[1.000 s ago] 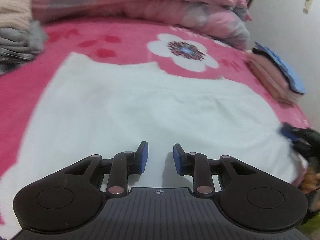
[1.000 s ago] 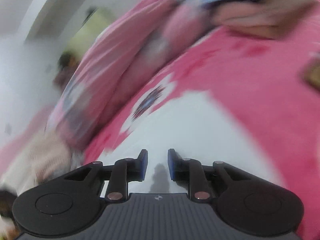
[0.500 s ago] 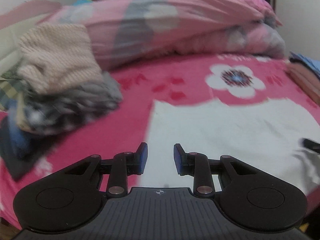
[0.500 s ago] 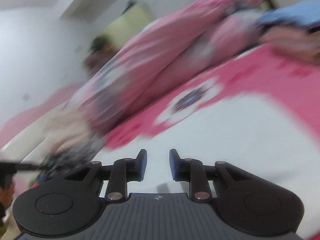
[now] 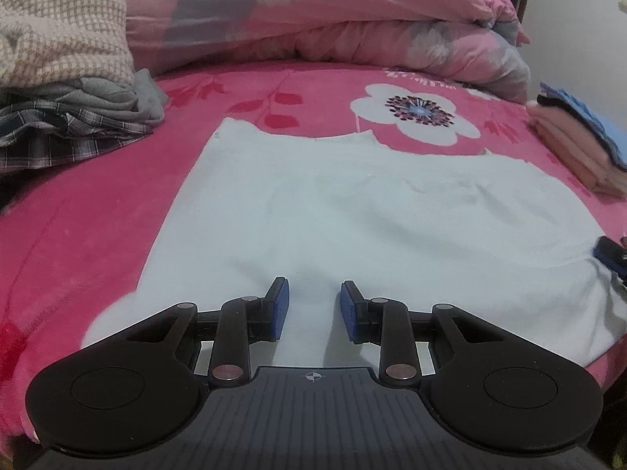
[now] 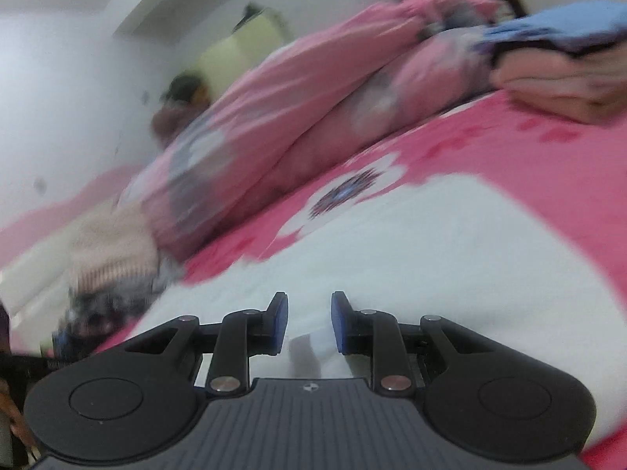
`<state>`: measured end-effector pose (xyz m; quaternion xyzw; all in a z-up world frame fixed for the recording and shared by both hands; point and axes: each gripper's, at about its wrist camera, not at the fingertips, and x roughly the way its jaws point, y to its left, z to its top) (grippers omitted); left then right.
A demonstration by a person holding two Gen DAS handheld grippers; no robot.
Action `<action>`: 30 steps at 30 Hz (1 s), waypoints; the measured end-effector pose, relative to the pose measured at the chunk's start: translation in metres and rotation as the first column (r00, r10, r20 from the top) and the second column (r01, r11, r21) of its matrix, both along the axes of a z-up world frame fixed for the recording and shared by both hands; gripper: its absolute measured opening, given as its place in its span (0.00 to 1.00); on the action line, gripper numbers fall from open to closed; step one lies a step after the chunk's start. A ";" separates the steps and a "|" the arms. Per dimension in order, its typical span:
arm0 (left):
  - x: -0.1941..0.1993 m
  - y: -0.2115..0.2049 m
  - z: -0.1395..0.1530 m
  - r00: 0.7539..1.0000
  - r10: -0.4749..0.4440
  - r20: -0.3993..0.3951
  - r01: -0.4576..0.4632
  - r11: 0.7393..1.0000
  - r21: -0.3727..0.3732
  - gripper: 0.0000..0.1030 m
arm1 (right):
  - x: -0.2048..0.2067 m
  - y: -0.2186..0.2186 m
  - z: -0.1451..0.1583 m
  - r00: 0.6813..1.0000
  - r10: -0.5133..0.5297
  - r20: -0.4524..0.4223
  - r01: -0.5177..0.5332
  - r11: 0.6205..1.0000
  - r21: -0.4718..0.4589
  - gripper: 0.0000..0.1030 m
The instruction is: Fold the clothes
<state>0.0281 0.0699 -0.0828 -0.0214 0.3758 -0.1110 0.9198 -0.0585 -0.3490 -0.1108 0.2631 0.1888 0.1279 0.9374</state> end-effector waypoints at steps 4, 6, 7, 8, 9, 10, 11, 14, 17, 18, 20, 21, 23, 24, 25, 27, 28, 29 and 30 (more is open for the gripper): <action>0.001 0.004 -0.001 1.000 0.006 -0.003 -0.006 1.000 -0.016 0.29 | -0.007 -0.025 0.000 0.992 -0.125 0.006 0.125 0.992 0.018 0.25; 0.001 0.004 -0.001 1.000 0.007 -0.002 -0.007 1.000 -0.018 0.29 | -0.009 -0.033 0.001 0.987 -0.163 0.003 0.163 0.986 0.029 0.25; 0.001 0.004 -0.001 1.000 0.007 -0.002 -0.007 1.000 -0.018 0.29 | -0.009 -0.033 0.002 0.986 -0.168 0.006 0.168 0.986 0.021 0.25; 0.001 0.003 -0.001 1.000 0.008 -0.002 -0.008 1.000 -0.018 0.29 | -0.009 -0.032 0.004 0.985 -0.170 0.011 0.170 0.985 0.011 0.25; 0.001 0.004 0.000 1.000 0.011 -0.002 -0.011 1.000 -0.017 0.29 | -0.010 -0.030 0.005 0.985 -0.171 0.016 0.171 0.985 0.000 0.25; 0.001 0.004 0.001 1.000 0.014 -0.001 -0.014 1.000 -0.016 0.29 | -0.009 -0.027 0.007 0.986 -0.165 0.023 0.165 0.986 -0.012 0.25; 0.001 0.006 0.003 1.000 0.018 0.001 -0.018 1.000 -0.011 0.29 | -0.009 -0.022 0.009 0.988 -0.148 0.032 0.149 0.988 -0.027 0.25; -0.004 0.012 0.012 0.999 0.037 0.023 -0.038 0.999 0.029 0.29 | -0.008 -0.005 0.015 0.994 -0.096 0.057 0.100 0.992 -0.074 0.25; -0.011 0.022 0.033 0.995 0.042 0.087 -0.052 0.991 0.124 0.29 | -0.006 0.012 0.021 0.996 -0.043 0.080 0.053 0.991 -0.122 0.26; -0.014 0.025 0.040 0.993 0.042 0.110 -0.059 0.985 0.159 0.29 | -0.006 0.018 0.023 0.996 -0.025 0.087 0.037 0.990 -0.138 0.26; -0.019 0.037 0.061 0.985 0.057 0.161 -0.096 0.965 0.244 0.29 | -0.005 0.029 0.027 0.995 0.013 0.099 0.004 0.986 -0.168 0.26; -0.021 0.043 0.070 0.980 0.078 0.180 -0.125 0.957 0.264 0.29 | -0.004 0.036 0.026 0.994 0.035 0.100 -0.017 0.984 -0.180 0.26; -0.024 0.057 0.087 0.968 0.119 0.221 -0.183 0.936 0.301 0.29 | -0.003 0.050 0.026 0.992 0.076 0.102 -0.054 0.978 -0.203 0.26; -0.026 0.062 0.092 0.963 0.140 0.230 -0.206 0.933 0.294 0.29 | -0.002 0.056 0.026 0.991 0.091 0.101 -0.068 0.975 -0.212 0.26; -0.028 0.061 0.090 0.966 0.136 0.222 -0.196 0.941 0.276 0.29 | -0.002 0.062 0.025 0.990 0.105 0.100 -0.081 0.972 -0.220 0.26; -0.032 0.058 0.087 0.970 0.125 0.207 -0.174 0.955 0.239 0.29 | -0.001 0.074 0.025 0.987 0.130 0.091 -0.105 0.966 -0.238 0.26; -0.033 0.049 0.079 0.977 0.095 0.190 -0.138 0.964 0.227 0.29 | 0.000 0.080 0.025 0.986 0.142 0.086 -0.116 0.960 -0.254 0.26; -0.034 0.040 0.071 0.983 0.064 0.173 -0.101 0.972 0.214 0.29 | 0.000 0.086 0.024 0.985 0.151 0.082 -0.124 0.953 -0.275 0.26; -0.036 0.029 0.061 0.987 0.029 0.156 -0.060 0.978 0.202 0.29 | 0.000 0.092 0.024 0.984 0.160 0.077 -0.130 0.946 -0.297 0.26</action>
